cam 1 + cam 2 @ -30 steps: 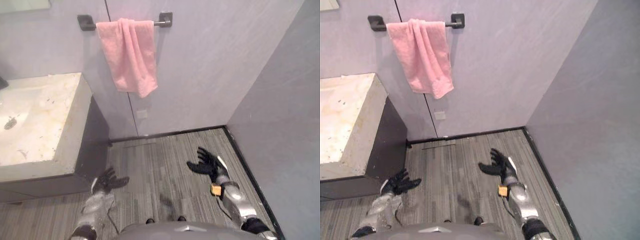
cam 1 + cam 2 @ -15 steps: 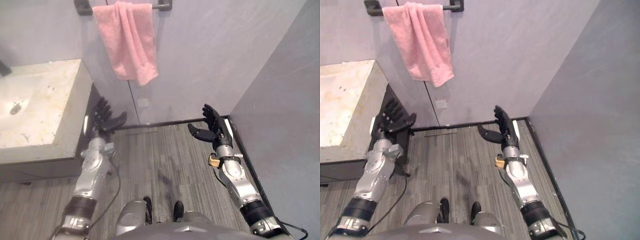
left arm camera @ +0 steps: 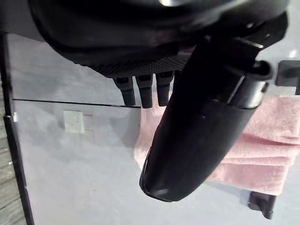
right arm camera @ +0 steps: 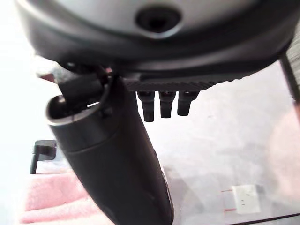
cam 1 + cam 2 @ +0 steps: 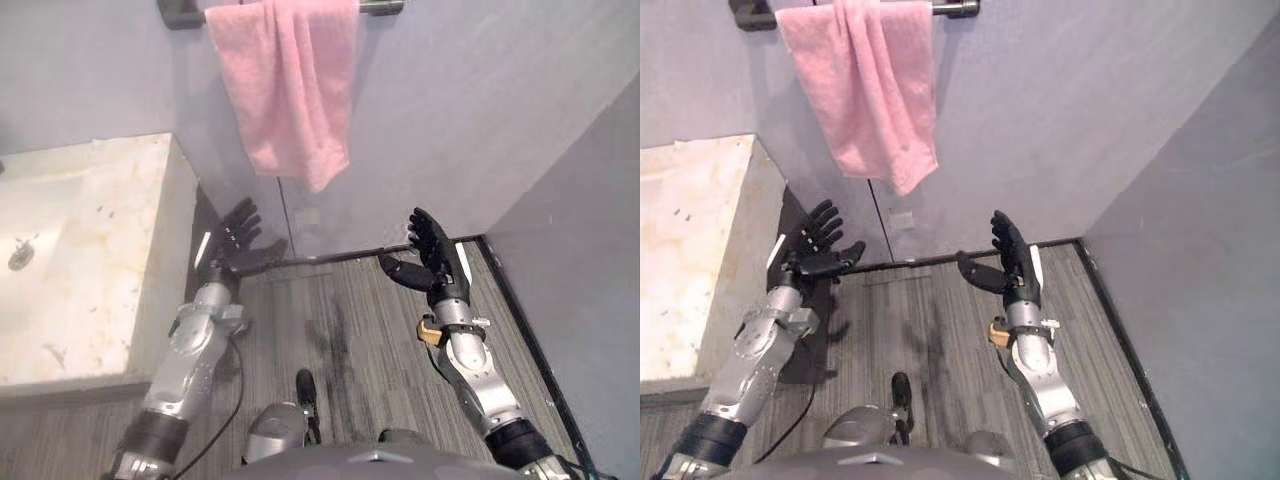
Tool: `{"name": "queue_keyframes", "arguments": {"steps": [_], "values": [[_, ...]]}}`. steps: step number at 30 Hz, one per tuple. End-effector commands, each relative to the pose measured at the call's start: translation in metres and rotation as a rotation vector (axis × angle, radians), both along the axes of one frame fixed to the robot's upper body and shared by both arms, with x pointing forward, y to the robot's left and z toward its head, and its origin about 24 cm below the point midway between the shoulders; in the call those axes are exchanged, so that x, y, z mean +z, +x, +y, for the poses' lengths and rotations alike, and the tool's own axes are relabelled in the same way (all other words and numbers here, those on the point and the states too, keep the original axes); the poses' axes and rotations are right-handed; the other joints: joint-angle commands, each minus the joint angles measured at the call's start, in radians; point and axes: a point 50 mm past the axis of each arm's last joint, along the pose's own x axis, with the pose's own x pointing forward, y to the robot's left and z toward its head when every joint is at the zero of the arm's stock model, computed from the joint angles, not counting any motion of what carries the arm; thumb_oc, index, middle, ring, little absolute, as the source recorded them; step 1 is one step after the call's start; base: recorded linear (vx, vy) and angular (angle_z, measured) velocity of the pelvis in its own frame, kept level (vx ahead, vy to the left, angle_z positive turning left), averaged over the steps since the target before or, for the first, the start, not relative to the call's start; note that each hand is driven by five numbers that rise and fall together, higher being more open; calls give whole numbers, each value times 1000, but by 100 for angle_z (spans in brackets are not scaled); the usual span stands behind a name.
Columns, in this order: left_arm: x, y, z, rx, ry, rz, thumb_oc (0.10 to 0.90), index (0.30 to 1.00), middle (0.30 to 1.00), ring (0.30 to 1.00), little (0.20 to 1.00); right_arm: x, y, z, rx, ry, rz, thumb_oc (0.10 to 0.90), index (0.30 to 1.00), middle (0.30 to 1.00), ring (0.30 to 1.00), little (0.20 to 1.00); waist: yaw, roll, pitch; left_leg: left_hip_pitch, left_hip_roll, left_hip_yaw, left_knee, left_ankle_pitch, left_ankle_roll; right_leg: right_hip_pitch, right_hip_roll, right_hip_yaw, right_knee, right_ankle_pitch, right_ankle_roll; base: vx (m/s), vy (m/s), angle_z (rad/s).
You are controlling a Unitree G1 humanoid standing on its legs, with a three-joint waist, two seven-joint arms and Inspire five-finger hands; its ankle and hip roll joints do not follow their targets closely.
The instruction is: Organize the bathroom.
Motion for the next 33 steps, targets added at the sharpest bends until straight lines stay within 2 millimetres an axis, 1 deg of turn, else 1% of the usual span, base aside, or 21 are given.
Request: {"name": "queue_keyframes", "arguments": {"steps": [1, 2, 3, 4, 6, 8, 9, 12, 13, 15, 16, 18, 21, 25, 26, 27, 28, 29, 31, 32, 33], "values": [[32, 3, -13, -106, 28, -181, 800, 900, 900, 900, 900, 57, 10, 5, -60, -7, -361, 800, 900, 900, 900, 900, -12, 11, -123, -62, 2, -146, 16, 13, -29, -36, 45, -31, 152, 163, 3, 138, 33, 24], [32, 3, -13, -107, 29, -182, 800, 900, 900, 900, 900, 57, 10, 5, -64, -10, -363, 800, 900, 900, 900, 900, -13, 11, -122, -60, 0, -147, 16, 12, -29, -37, 43, -31, 153, 162, 3, 140, -11, 28], [34, 2, -17, -117, 24, -184, 800, 900, 900, 900, 900, 61, 10, 6, -99, -16, -385, 800, 900, 900, 900, 900, -17, 12, -122, -45, -2, -161, 11, 4, -31, -42, 22, -37, 121, 166, -2, 101, -29, 29], [35, 2, -19, -110, 28, -190, 800, 900, 900, 900, 900, 64, 10, 8, -104, -11, -400, 800, 900, 900, 900, 900, -19, 12, -122, -40, -6, -166, 9, -1, -30, -45, 18, -42, 91, 161, -4, 155, -70, 20], [40, 4, -20, -108, 26, -210, 800, 900, 900, 900, 900, 72, 8, 11, -98, -38, -449, 800, 900, 900, 900, 900, -30, 11, -122, -20, -11, -178, 1, -9, -36, -50, 11, -59, -16, 152, -11, 127, -106, 13], [44, 5, -24, -92, 24, -226, 800, 900, 900, 900, 900, 82, 10, 15, -55, -48, -484, 800, 900, 900, 900, 900, -45, 0, -118, 14, -9, -196, -3, -31, -53, -69, 10, -73, -195, 180, -11, 146, -156, 9], [45, 5, -24, -89, 25, -228, 800, 900, 900, 900, 900, 82, 10, 15, -48, -53, -486, 800, 900, 900, 900, 900, -46, 0, -117, 16, -8, -197, -3, -32, -53, -68, 11, -74, -202, 183, -11, 133, -140, 7], [48, 5, -20, -37, 42, -249, 800, 900, 900, 900, 900, 93, 17, 18, 16, -73, -516, 800, 900, 900, 900, 900, -54, -24, -120, 43, -11, -196, -3, -68, -62, -107, 8, -94, -340, 282, 10, 204, -171, 19], [52, 4, -14, -2, 45, -271, 800, 900, 900, 900, 900, 99, 22, 20, 50, -71, -525, 800, 900, 900, 900, 900, -61, -41, -119, 82, -18, -200, -3, -111, -61, -175, 6, -127, -361, 356, 23, 255, -188, 24], [55, 3, -12, 2, 43, -292, 800, 900, 900, 900, 900, 103, 24, 20, 50, -75, -542, 800, 900, 900, 900, 900, -69, -48, -114, 109, -20, -208, -3, -136, -56, -210, 5, -135, -357, 383, 27, 269, -177, 20], [57, 4, -9, 2, 45, -310, 800, 900, 900, 900, 900, 106, 25, 13, 23, -73, -542, 800, 900, 900, 900, 900, -82, -54, -117, 119, -19, -249, -3, -137, -45, -205, 41, -73, -358, 362, 9, 239, -155, 20], [56, 6, -10, 17, 40, -306, 800, 900, 900, 900, 900, 107, 26, 11, 20, -66, -543, 800, 900, 900, 900, 900, -85, -55, -125, 120, -12, -263, -3, -134, -48, -192, 48, -70, -362, 355, 2, 171, -152, 41], [54, 8, -13, 55, 43, -307, 800, 900, 900, 900, 900, 110, 32, 12, 40, -52, -516, 800, 900, 900, 900, 900, -79, -62, -164, 122, 7, -275, -3, -135, -61, -143, 76, -39, -375, 309, -23, 164, -137, 23], [55, 10, -10, 104, 44, -314, 800, 900, 900, 900, 900, 110, 36, 14, 91, -68, -484, 800, 900, 900, 900, 900, -77, -67, -184, 139, 25, -261, 2, -138, -84, -116, 86, -33, -375, 279, -39, 105, -80, 4], [59, 12, -8, 123, 39, -338, 800, 900, 900, 900, 900, 111, 38, 14, 111, -82, -472, 800, 900, 900, 900, 900, -74, -71, -184, 117, 33, -256, 72, -120, -105, -101, 87, -37, -375, 268, -51, 51, -69, 8], [60, 12, -8, 131, 39, -344, 800, 900, 900, 900, 900, 111, 39, 14, 109, -90, -469, 800, 900, 900, 900, 900, -71, -73, -181, 99, 36, -255, 115, -105, -114, -93, 87, -39, -375, 265, -56, 66, -99, 20], [63, 13, -8, 138, 43, -352, 800, 900, 900, 900, 900, 111, 40, 12, 94, -106, -465, 800, 900, 900, 900, 900, -60, -80, -172, 51, 38, -274, 196, -72, -129, -73, 88, -40, -375, 259, -64, 66, -79, 28], [63, 14, -8, 131, 33, -351, 800, 900, 900, 900, 900, 111, 42, 12, 91, -105, -457, 800, 900, 900, 900, 900, -49, -86, -164, 21, 37, -286, 213, -65, -129, -56, 88, -37, -375, 251, -65, 108, -60, 34], [60, 15, -10, 110, 29, -349, 800, 900, 900, 900, 900, 112, 48, 14, 91, -97, -451, 800, 900, 900, 900, 900, -34, -87, -155, 7, 61, -253, 145, -74, -132, -33, 88, -47, -375, 230, -62, 102, 30, 13], [58, 14, -11, 91, 25, -341, 800, 900, 900, 900, 900, 114, 50, 16, 112, -112, -450, 800, 900, 900, 900, 900, -33, -79, -152, 9, 87, -212, 91, -56, -140, -21, 85, -68, -375, 218, -59, 61, 75, 6], [57, 13, -12, 85, 21, -338, 800, 900, 900, 900, 900, 115, 50, 16, 121, -127, -453, 800, 900, 900, 900, 900, -34, -78, -148, -1, 95, -201, 104, -45, -144, -18, 82, -73, -375, 214, -61, 60, 83, 27]]}}
